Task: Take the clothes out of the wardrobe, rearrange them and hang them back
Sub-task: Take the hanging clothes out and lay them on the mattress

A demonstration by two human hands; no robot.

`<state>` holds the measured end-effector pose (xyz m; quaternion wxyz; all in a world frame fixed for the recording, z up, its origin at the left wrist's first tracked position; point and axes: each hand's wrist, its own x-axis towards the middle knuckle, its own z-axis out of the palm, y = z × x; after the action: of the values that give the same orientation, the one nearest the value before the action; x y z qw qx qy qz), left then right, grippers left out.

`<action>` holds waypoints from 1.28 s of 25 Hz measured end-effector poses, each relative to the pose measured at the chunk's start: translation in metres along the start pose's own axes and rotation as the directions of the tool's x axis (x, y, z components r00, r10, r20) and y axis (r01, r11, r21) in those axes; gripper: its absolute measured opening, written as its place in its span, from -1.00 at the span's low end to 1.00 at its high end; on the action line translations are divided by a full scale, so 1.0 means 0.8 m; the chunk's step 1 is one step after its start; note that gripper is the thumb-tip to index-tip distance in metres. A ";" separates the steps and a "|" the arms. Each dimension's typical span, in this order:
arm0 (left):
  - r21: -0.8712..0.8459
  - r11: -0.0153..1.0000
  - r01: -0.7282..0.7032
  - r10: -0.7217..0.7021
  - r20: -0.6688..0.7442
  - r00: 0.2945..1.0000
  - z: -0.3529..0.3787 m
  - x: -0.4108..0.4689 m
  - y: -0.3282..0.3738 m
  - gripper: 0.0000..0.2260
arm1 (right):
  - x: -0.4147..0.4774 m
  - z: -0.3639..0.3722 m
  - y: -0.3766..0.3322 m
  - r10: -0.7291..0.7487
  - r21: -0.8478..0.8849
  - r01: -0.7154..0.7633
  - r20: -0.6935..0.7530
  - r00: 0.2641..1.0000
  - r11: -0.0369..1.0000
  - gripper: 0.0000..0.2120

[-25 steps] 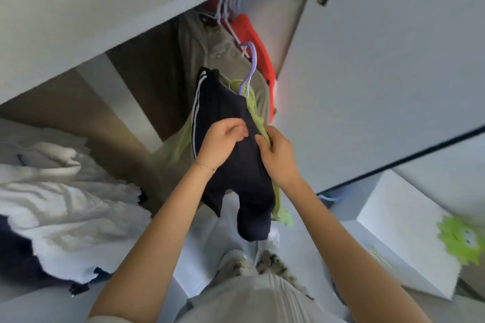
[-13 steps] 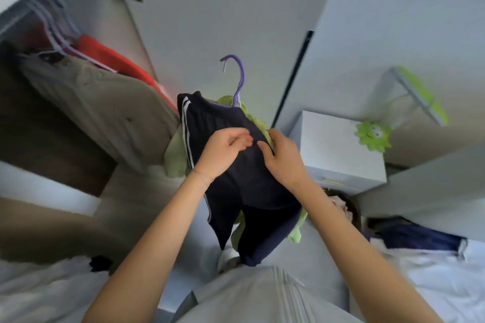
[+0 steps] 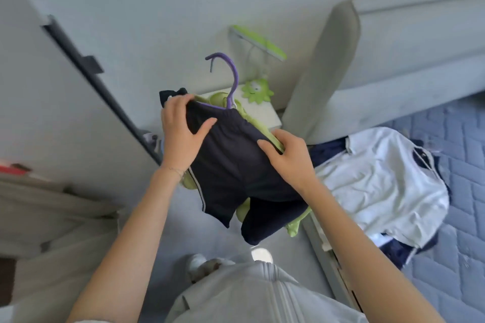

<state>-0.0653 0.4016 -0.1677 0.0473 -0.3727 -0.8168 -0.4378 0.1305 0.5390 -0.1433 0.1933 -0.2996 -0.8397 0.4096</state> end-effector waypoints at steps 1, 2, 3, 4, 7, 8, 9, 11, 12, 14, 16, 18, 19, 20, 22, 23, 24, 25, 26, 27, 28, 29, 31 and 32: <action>-0.005 0.999 -0.038 0.038 0.047 0.998 0.021 0.010 0.012 -0.51 | -0.007 -0.024 0.016 0.015 0.000 -0.015 -0.022 1.000 1.000 -0.66; -0.032 0.996 -0.088 0.091 0.104 0.990 0.042 0.022 0.025 -0.47 | -0.014 -0.046 0.032 0.034 0.004 -0.033 -0.043 0.999 0.999 -0.66; -0.068 0.988 -0.142 0.151 0.172 0.973 0.063 0.033 0.039 -0.45 | -0.023 -0.067 0.047 0.061 0.012 -0.061 -0.059 0.996 0.998 -0.69; -0.097 0.975 -0.198 0.217 0.248 0.944 0.087 0.042 0.057 -0.46 | -0.033 -0.089 0.065 0.093 0.022 -0.091 -0.083 0.992 0.996 -0.72; -0.106 0.923 -0.369 0.381 0.384 0.841 0.155 0.062 0.112 -0.48 | -0.057 -0.146 0.109 0.166 0.043 -0.161 -0.161 0.973 0.986 -0.74; -0.105 0.900 -0.423 0.428 0.402 0.810 0.178 0.066 0.129 -0.49 | -0.065 -0.162 0.122 0.197 0.049 -0.191 -0.194 0.961 0.980 -0.74; -0.110 0.879 -0.465 0.464 0.428 0.776 0.203 0.070 0.149 -0.49 | -0.074 -0.181 0.136 0.234 0.062 -0.225 -0.235 0.944 0.972 -0.73; -0.134 0.845 -0.518 0.511 0.490 0.706 0.251 0.077 0.186 -0.49 | -0.090 -0.211 0.162 0.303 0.085 -0.291 -0.304 0.903 0.953 -0.68; -0.152 0.822 -0.548 0.539 0.515 0.666 0.276 0.079 0.205 -0.50 | -0.098 -0.225 0.174 0.340 0.097 -0.326 -0.334 0.879 0.940 -0.67; -0.205 0.775 -0.598 0.591 0.571 0.570 0.328 0.081 0.241 -0.51 | -0.111 -0.250 0.199 0.402 0.130 -0.383 -0.394 0.827 0.915 -0.66; -0.263 0.735 -0.625 0.624 0.624 0.471 0.376 0.083 0.275 -0.48 | -0.118 -0.274 0.219 0.438 0.154 -0.416 -0.447 0.780 0.896 -0.65; -0.309 0.695 -0.650 0.654 0.647 0.391 0.423 0.088 0.308 -0.50 | -0.119 -0.297 0.240 0.472 0.166 -0.453 -0.491 0.732 0.876 -0.65; -0.333 0.674 -0.659 0.669 0.653 0.355 0.449 0.092 0.326 -0.52 | -0.118 -0.310 0.253 0.495 0.177 -0.477 -0.512 0.703 0.861 -0.65; -0.353 0.655 -0.668 0.683 0.655 0.324 0.473 0.096 0.343 -0.55 | -0.116 -0.323 0.265 0.514 0.194 -0.494 -0.532 0.672 0.847 -0.65; -0.383 0.633 -0.673 0.701 0.653 0.287 0.522 0.105 0.375 -0.59 | -0.104 -0.348 0.290 0.535 0.220 -0.513 -0.577 0.618 0.830 -0.63; -0.392 0.632 -0.669 0.703 0.654 0.280 0.547 0.111 0.389 -0.60 | -0.096 -0.361 0.304 0.543 0.230 -0.523 -0.598 0.589 0.821 -0.63; -0.397 0.633 -0.665 0.700 0.660 0.273 0.576 0.120 0.407 -0.59 | -0.084 -0.376 0.319 0.558 0.251 -0.534 -0.621 0.551 0.807 -0.62; -0.398 0.634 -0.663 0.699 0.662 0.271 0.603 0.128 0.423 -0.58 | -0.073 -0.390 0.333 0.572 0.276 -0.541 -0.639 0.514 0.795 -0.62; -0.402 0.634 -0.660 0.702 0.657 0.274 0.627 0.135 0.438 -0.57 | -0.064 -0.404 0.346 0.582 0.293 -0.546 -0.652 0.486 0.785 -0.63; -0.410 0.631 -0.659 0.710 0.648 0.276 0.651 0.142 0.453 -0.57 | -0.054 -0.420 0.359 0.590 0.306 -0.554 -0.664 0.458 0.774 -0.65; -0.420 0.625 -0.657 0.720 0.637 0.277 0.674 0.147 0.467 -0.58 | -0.045 -0.435 0.372 0.598 0.313 -0.567 -0.676 0.430 0.762 -0.67; -0.429 0.622 -0.655 0.725 0.632 0.275 0.698 0.154 0.482 -0.59 | -0.035 -0.453 0.387 0.604 0.316 -0.584 -0.688 0.401 0.748 -0.68; -0.443 0.621 -0.647 0.730 0.627 0.272 0.740 0.160 0.502 -0.63 | -0.019 -0.482 0.412 0.595 0.289 -0.621 -0.716 0.365 0.729 -0.71; -0.442 0.621 -0.648 0.729 0.630 0.269 0.761 0.161 0.510 -0.64 | -0.013 -0.494 0.425 0.591 0.276 -0.639 -0.728 0.349 0.718 -0.73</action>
<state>0.2590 1.0698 -0.2108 -0.1357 -0.8369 -0.4872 -0.2095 0.4810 0.9232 -0.1841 0.3582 -0.7420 -0.5054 0.2562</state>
